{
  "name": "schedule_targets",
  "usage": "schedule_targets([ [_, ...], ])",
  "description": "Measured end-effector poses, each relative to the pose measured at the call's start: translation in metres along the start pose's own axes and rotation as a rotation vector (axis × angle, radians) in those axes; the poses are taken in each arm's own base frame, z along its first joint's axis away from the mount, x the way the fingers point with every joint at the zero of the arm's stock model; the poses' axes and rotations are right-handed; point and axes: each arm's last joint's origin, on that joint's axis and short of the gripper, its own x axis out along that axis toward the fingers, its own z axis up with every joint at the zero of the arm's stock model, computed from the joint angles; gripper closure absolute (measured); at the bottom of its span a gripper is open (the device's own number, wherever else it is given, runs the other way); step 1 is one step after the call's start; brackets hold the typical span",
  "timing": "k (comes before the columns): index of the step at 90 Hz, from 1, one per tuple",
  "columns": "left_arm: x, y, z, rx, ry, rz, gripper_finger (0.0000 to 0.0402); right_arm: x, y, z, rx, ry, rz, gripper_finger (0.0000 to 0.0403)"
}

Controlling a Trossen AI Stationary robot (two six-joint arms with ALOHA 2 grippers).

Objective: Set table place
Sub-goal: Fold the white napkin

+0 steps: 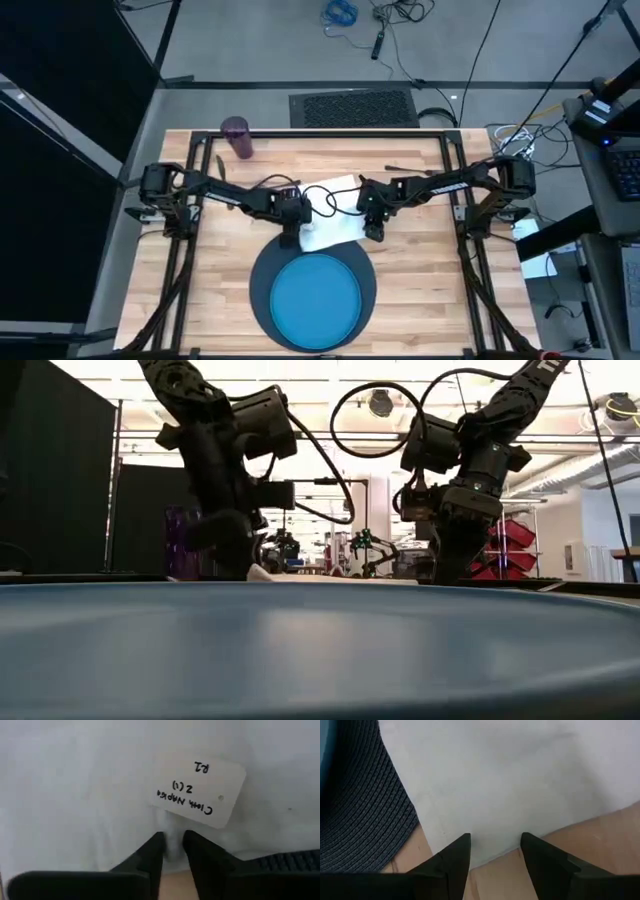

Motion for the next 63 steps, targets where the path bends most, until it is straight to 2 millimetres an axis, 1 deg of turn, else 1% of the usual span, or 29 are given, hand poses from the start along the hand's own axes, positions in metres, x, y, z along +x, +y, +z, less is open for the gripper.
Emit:
schedule_targets([
  [6,0.0,0.0,0.0,0.01,0.001,0.001,0.039,0.0,0.0,0.0,-0.001,-0.001,0.0,0.0236],
  [15,0.0,0.0,0.0,0.025,0.004,0.031,0.0398,0.0,0.0,0.0,-0.011,-0.002,-0.001,0.0236],
  [27,0.0,0.003,0.0,0.024,0.009,0.097,0.0401,-0.002,0.001,0.004,-0.053,-0.008,0.0,0.0236],
  [49,-0.004,0.004,0.007,0.028,-0.011,0.113,0.0401,-0.01,0.006,0.025,-0.133,-0.059,0.004,0.0236],
  [63,-0.004,0.004,0.006,0.029,-0.007,0.114,0.0401,-0.015,0.006,0.032,-0.166,-0.065,-0.093,0.0236],
])
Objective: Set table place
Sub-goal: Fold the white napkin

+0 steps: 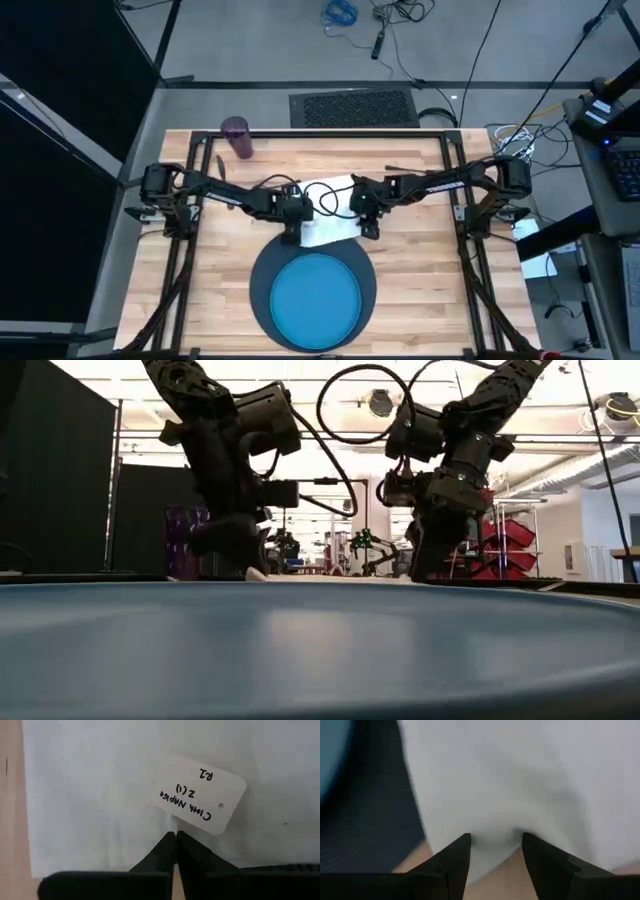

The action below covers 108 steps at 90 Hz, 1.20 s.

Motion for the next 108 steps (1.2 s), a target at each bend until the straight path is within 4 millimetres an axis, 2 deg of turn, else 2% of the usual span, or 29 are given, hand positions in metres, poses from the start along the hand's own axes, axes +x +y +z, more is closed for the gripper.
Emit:
schedule_targets([
  [20,0.0,0.0,-0.005,0.011,0.054,0.023,0.0401,-0.004,-0.001,0.005,-0.011,0.002,-0.041,0.0236],
  [46,0.0,0.001,-0.001,0.002,0.017,0.031,0.0401,-0.005,-0.002,0.001,-0.008,0.04,-0.057,0.0236],
  [68,-0.001,0.001,-0.001,0.0,0.014,0.031,0.0401,-0.007,-0.017,0.002,-0.032,0.039,-0.185,0.0236],
  [90,-0.001,0.001,-0.001,0.0,0.016,0.031,0.0401,-0.01,-0.034,0.009,-0.087,-0.044,-0.12,0.0236],
  [108,-0.001,0.001,-0.001,0.001,0.016,0.031,0.0401,-0.011,-0.04,0.007,-0.099,-0.033,-0.124,0.0236],
])
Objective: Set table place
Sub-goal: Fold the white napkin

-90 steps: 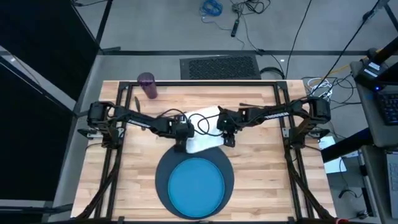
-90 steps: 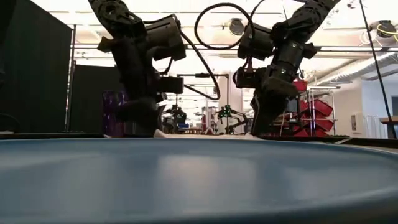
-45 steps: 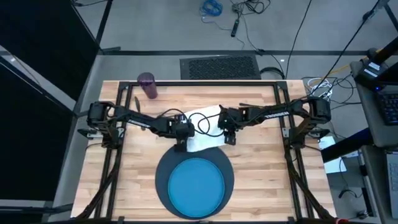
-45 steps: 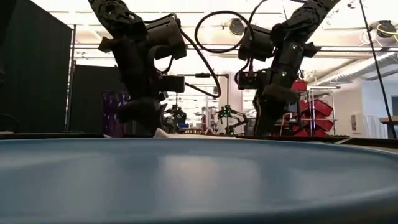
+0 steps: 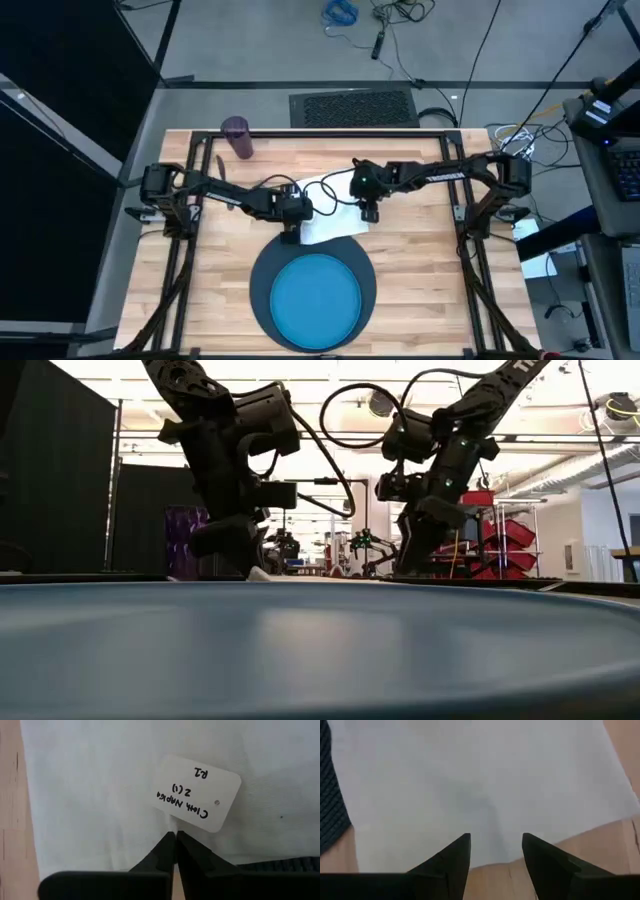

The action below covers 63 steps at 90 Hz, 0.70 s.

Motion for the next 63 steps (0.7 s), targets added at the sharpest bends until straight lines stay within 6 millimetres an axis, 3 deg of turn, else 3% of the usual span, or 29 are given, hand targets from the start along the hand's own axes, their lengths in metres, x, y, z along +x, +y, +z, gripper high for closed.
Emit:
schedule_targets([
  [22,0.0,0.0,0.001,-0.001,-0.011,0.002,0.0401,-0.002,-0.022,0.003,0.007,-0.075,-0.054,0.0236],
  [35,-0.014,0.002,0.006,-0.041,-0.065,0.017,0.0402,-0.003,-0.034,0.001,0.035,-0.092,-0.056,0.0236],
  [48,-0.028,0.006,0.008,-0.088,-0.11,0.026,0.0402,-0.004,-0.039,-0.001,0.055,-0.112,0.006,0.0236],
  [63,-0.029,0.005,0.005,-0.089,-0.084,-0.017,0.0398,-0.004,-0.038,-0.001,0.051,-0.107,0.01,0.0236],
])
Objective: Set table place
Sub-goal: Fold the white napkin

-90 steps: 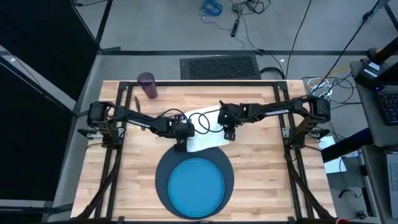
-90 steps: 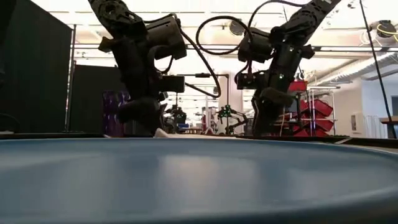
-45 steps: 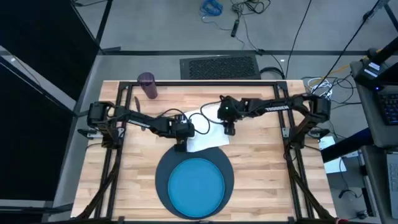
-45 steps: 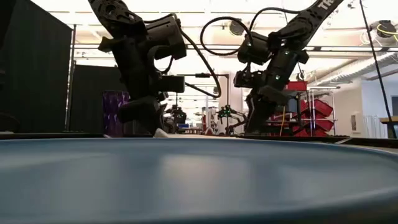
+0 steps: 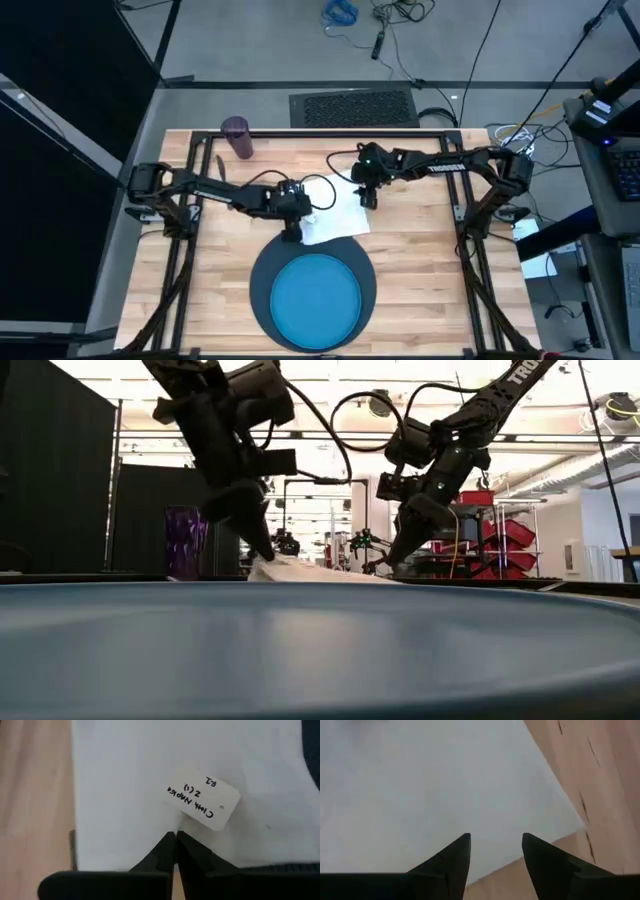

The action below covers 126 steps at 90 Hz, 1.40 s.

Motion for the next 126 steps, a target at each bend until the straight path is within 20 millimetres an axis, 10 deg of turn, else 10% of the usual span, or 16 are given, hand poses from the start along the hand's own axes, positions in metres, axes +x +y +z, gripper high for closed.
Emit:
schedule_targets([
  [60,-0.016,0.015,0.015,-0.021,-0.051,0.171,0.0261,-0.001,-0.004,0.0,-0.044,-0.015,-0.012,0.0236],
  [126,-0.021,0.128,-0.02,-0.31,-0.059,-0.119,0.0261,-0.051,-0.096,0.029,0.03,-0.111,0.152,0.0236],
])
